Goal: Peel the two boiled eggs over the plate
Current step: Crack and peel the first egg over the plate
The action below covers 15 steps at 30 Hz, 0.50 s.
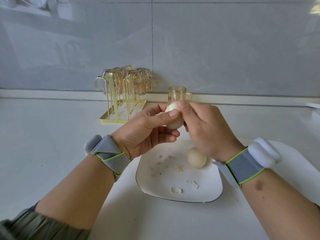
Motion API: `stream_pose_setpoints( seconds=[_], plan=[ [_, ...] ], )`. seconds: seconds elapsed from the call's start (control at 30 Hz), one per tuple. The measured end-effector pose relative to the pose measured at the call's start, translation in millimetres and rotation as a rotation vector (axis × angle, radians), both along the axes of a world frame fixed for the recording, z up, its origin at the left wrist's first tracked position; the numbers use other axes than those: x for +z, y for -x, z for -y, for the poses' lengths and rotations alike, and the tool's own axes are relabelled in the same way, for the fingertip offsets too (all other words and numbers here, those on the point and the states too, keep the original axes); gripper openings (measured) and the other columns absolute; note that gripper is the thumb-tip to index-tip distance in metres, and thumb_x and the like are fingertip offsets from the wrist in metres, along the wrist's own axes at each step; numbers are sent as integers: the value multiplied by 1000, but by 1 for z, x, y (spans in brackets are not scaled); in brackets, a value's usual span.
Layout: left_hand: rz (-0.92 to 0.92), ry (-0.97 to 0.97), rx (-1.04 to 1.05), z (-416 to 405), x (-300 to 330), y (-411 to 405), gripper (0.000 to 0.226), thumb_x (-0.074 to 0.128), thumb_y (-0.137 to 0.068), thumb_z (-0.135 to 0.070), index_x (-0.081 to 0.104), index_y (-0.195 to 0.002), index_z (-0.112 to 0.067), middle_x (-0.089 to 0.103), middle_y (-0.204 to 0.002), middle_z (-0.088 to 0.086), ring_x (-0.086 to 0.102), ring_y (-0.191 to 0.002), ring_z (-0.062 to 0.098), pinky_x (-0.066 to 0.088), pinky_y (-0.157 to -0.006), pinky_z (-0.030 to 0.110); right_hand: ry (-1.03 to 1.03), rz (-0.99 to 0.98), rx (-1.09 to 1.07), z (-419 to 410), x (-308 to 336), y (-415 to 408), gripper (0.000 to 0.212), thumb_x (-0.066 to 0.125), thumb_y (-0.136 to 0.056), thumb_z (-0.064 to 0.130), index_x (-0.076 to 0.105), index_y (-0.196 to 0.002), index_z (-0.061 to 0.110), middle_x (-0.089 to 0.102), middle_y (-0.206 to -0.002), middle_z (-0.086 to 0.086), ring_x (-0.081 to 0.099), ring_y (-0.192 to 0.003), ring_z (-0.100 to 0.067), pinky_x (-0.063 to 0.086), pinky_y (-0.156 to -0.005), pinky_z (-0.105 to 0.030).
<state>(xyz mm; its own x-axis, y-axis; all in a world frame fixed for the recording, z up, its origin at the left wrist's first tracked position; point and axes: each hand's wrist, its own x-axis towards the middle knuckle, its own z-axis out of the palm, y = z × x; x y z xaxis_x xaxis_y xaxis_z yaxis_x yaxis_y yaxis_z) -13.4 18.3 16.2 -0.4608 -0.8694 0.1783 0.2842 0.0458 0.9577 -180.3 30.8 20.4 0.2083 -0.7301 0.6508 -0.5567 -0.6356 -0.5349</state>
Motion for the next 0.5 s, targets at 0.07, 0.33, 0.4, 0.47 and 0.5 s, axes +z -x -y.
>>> stream_pose_setpoints(
  seconds=[0.07, 0.33, 0.4, 0.47, 0.5],
  plan=[
    [-4, -2, -5, 0, -1, 0, 19, 65, -81, -19, 53, -94, -10, 64, -71, 7, 62, -60, 19, 53, -54, 24, -6, -4, -11, 0, 0, 0, 43, 38, -106, 31, 64, -80, 8, 55, -58, -4, 53, -60, -22, 44, -58, -42],
    [-3, 12, 3, 1, -1, -1, 31, 64, -83, -20, 49, -108, -9, 60, -74, 9, 59, -60, 19, 50, -52, 25, 69, -24, -50, 2, -1, -1, 42, 39, -106, 25, 55, -73, 4, 58, -58, -12, 53, -56, -28, 41, -58, -45],
    [1, 11, 3, 2, -2, -1, 27, 64, -83, -20, 51, -104, -8, 60, -74, 9, 58, -60, 19, 49, -52, 25, 78, -39, -62, 3, -2, -1, 40, 38, -105, 24, 56, -75, 4, 59, -58, -12, 54, -56, -29, 42, -58, -45],
    [5, 8, 2, 1, -2, -1, 28, 63, -84, -20, 51, -106, -8, 59, -74, 9, 57, -60, 19, 48, -51, 25, 77, -47, -69, 5, -2, 0, 38, 38, -105, 24, 58, -79, 5, 59, -59, -12, 54, -57, -30, 43, -57, -45],
    [6, 6, 5, 1, -2, -1, 29, 63, -84, -20, 50, -106, -7, 58, -75, 9, 56, -60, 19, 48, -51, 25, 79, -49, -73, 5, -2, 0, 37, 38, -105, 24, 59, -80, 5, 59, -59, -12, 55, -57, -30, 44, -57, -45]
  ],
)
